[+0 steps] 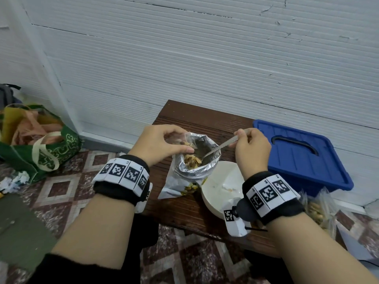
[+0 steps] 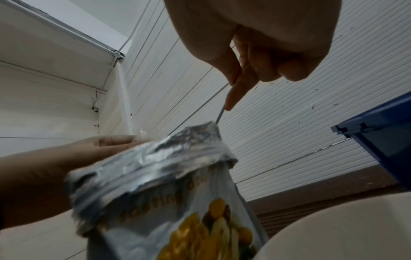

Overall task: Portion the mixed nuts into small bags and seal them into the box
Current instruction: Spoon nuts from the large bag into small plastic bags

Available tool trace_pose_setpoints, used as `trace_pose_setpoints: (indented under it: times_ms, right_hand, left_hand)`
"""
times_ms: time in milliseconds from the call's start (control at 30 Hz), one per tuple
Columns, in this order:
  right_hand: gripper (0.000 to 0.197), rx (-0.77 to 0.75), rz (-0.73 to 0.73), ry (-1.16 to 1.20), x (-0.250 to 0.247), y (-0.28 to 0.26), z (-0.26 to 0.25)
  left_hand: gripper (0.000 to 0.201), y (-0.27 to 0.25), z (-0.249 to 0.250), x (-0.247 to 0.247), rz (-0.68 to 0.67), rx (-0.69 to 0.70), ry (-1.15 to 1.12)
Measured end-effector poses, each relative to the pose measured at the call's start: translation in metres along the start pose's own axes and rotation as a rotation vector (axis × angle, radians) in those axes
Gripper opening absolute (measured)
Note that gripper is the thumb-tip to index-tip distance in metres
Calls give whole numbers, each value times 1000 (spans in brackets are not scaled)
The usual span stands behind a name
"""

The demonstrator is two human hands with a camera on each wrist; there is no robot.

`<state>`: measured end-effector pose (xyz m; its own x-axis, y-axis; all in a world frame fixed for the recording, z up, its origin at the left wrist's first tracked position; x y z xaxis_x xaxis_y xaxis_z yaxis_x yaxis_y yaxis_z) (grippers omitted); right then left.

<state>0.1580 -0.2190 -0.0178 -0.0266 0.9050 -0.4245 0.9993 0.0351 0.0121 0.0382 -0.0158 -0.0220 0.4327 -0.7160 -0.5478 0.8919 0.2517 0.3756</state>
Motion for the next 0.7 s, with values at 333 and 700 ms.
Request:
trace_pose_setpoints:
  times_ms: [333,700]
  right_hand:
    - [19,11,104,45,-33,20,-20]
    - [23,-20,94,37,-30,24,-42]
  left_hand:
    - [43,-1,-4,-5,8,-14,14]
    - [46,2,3,7,-20,1,-7]
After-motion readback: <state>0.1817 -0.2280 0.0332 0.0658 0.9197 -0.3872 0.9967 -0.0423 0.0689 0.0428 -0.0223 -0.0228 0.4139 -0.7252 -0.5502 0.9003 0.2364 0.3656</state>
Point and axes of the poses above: each hand's wrist, its own y-axis towards the middle knuckle, its own x-axis out of the palm, z = x × y, the point moved 8 cm from there along y, towards the middle knuckle, and after that the axes turned 15 degrees about x, right-handed, at the moved point
